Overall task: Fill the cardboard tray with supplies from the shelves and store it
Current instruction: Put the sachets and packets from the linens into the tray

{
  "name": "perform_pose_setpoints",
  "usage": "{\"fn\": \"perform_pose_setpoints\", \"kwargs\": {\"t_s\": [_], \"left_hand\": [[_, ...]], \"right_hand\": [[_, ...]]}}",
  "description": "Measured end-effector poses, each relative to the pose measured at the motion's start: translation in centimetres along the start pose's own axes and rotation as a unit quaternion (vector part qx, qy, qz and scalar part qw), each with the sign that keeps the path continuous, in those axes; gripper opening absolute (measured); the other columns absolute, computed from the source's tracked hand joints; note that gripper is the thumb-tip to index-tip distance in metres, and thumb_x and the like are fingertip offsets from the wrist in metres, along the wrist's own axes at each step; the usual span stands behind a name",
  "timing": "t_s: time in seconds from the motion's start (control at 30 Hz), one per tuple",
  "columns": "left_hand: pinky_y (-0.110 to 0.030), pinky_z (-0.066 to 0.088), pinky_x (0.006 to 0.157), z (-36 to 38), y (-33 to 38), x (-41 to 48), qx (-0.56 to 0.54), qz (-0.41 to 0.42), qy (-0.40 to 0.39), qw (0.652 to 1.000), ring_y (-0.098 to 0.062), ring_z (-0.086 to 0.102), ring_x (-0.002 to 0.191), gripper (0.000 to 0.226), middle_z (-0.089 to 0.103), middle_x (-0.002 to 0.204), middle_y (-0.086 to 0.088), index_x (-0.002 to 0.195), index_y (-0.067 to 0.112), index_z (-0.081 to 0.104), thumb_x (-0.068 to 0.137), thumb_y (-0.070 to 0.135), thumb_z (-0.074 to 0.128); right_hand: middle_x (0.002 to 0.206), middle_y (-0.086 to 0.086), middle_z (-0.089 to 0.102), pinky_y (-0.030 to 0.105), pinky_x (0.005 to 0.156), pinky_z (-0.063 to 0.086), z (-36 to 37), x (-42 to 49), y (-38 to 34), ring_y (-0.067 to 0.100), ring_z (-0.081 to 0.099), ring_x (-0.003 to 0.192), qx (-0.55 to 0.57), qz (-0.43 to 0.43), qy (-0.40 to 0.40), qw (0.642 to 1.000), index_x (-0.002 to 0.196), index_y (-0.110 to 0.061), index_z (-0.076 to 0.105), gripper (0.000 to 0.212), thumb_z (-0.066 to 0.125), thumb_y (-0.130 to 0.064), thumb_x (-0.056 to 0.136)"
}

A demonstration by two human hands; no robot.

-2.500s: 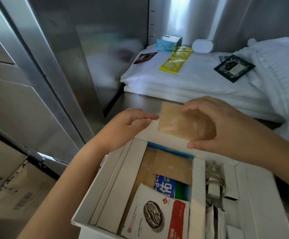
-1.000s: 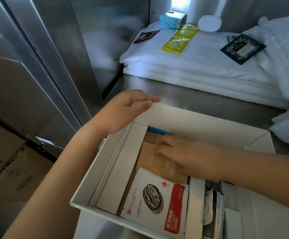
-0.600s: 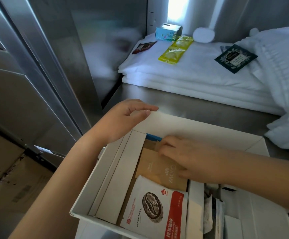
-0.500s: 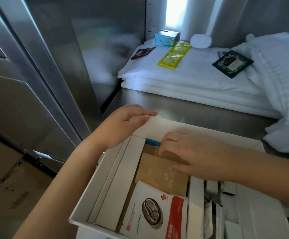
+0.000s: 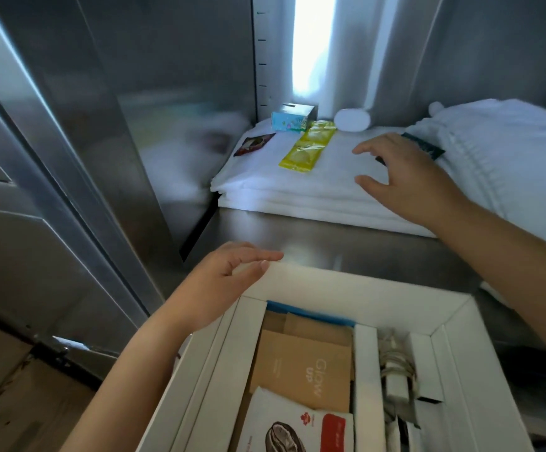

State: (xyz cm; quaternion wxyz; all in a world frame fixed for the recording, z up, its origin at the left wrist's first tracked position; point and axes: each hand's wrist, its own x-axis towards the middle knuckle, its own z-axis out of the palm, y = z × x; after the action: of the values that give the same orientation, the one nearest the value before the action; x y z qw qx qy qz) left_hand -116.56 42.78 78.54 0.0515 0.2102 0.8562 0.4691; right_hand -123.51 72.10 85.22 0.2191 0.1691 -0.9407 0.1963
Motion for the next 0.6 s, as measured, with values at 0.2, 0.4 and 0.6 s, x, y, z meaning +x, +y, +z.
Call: {"fn": "perform_pose_setpoints", "kwargs": {"t_s": [0.2, 0.4, 0.6], "left_hand": [[-0.027, 0.041, 0.096, 0.0, -0.1, 0.0, -0.001, 0.003, 0.007, 1.000, -0.002, 0.052, 0.109, 0.025, 0.065, 0.103, 0.015, 0.112, 0.043, 0.066, 0.095, 0.031, 0.052], [-0.019, 0.040, 0.091, 0.0, 0.3, -0.1, -0.009, -0.009, 0.002, 1.000, -0.002, 0.053, 0.105, 0.026, 0.062, 0.099, 0.017, 0.112, 0.044, 0.066, 0.095, 0.031, 0.051], [-0.008, 0.037, 0.088, 0.0, 0.4, -0.1, -0.007, -0.016, 0.004, 1.000, 0.001, 0.053, 0.106, 0.025, 0.061, 0.100, 0.021, 0.113, 0.043, 0.066, 0.095, 0.033, 0.051]], "right_hand": [[0.139, 0.016, 0.040, 0.045, 0.106, 0.032, 1.3, 2.2, 5.2, 0.033, 0.036, 0.128, -0.119, 0.162, -0.023, 0.979, 0.138, -0.009, 0.041, 0.063, 0.066, -0.033, 0.085], [0.151, 0.024, 0.024, 0.044, 0.113, 0.020, 1.7, 2.8, 7.9, 0.038, 0.023, 0.139, -0.237, 0.176, -0.018, 0.955, 0.138, -0.001, 0.036, 0.070, 0.064, -0.040, 0.086], [0.126, 0.020, 0.049, 0.044, 0.088, 0.043, 1.8, 2.9, 8.2, 0.036, 0.046, 0.113, -0.233, 0.194, -0.038, 0.952, 0.124, -0.002, 0.047, 0.059, 0.064, -0.041, 0.084]]}}
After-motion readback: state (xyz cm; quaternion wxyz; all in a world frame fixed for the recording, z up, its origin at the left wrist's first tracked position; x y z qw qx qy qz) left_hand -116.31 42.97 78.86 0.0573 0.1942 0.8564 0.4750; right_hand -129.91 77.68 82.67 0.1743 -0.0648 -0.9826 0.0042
